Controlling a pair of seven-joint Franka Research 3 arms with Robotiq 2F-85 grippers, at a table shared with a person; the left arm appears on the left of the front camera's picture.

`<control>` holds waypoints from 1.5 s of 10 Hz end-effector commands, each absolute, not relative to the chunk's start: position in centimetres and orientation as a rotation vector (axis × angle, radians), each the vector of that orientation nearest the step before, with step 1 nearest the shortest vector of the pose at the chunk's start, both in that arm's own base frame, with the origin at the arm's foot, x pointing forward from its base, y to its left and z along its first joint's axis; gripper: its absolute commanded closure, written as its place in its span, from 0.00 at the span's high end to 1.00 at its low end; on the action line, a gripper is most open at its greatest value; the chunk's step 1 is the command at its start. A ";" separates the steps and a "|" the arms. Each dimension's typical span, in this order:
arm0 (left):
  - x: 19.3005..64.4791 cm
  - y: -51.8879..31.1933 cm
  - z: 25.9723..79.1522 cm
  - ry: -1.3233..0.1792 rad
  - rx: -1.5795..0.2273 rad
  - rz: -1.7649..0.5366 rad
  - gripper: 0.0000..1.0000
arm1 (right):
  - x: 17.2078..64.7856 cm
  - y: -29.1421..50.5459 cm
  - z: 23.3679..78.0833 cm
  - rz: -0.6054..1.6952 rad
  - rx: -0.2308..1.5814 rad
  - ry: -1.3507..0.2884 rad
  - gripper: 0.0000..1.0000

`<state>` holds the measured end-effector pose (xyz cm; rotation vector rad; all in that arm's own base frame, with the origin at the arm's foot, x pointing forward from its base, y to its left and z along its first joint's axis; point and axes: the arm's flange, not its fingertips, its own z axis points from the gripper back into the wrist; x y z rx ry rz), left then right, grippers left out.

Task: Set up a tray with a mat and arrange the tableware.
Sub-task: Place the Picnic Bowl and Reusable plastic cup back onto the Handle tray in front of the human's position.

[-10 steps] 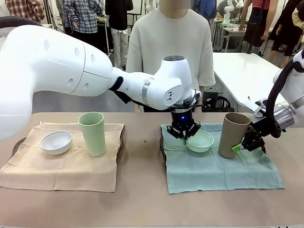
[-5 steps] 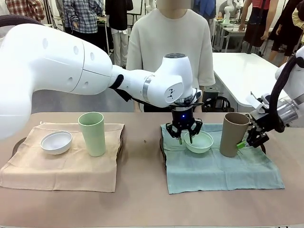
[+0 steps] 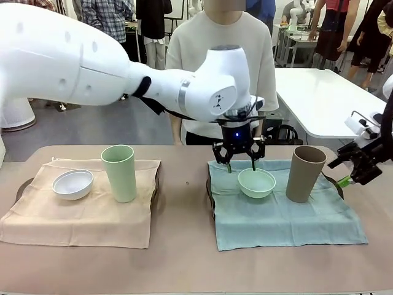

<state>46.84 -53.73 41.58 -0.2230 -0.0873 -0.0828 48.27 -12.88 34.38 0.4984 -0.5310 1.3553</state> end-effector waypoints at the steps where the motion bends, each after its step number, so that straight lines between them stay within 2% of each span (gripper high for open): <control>1: 43.6 -50.7 44.0 -0.145 -0.187 -0.119 0.73 | 46.1 -11.2 39.0 1.232 0.463 -0.443 1.00; 4: 41.6 -48.2 47.7 -0.187 -0.077 -0.187 0.73 | 42.9 -8.1 47.2 1.031 0.317 -0.350 1.00; 8: 38.7 -43.8 53.0 -0.262 0.000 -0.167 0.73 | 40.4 -3.0 52.8 0.791 0.202 -0.154 1.00; 9: 37.6 -43.0 54.5 -0.286 0.014 -0.141 0.73 | 40.4 -1.7 53.4 0.717 0.118 -0.113 1.00; 10: 36.8 -42.2 55.6 -0.305 0.034 -0.118 0.73 | 41.1 -0.1 53.5 0.669 0.108 -0.090 1.00; 13: 37.9 -40.1 55.8 -0.311 0.027 -0.008 0.73 | 45.0 2.8 51.6 0.418 -0.014 -0.021 1.00; 14: 37.4 -41.5 57.5 -0.294 0.021 -0.098 0.73 | 41.6 1.2 53.0 0.592 0.071 -0.095 1.00; 15: 37.4 -41.5 57.5 -0.294 0.021 -0.098 0.73 | 41.6 1.2 53.0 0.592 0.071 -0.095 1.00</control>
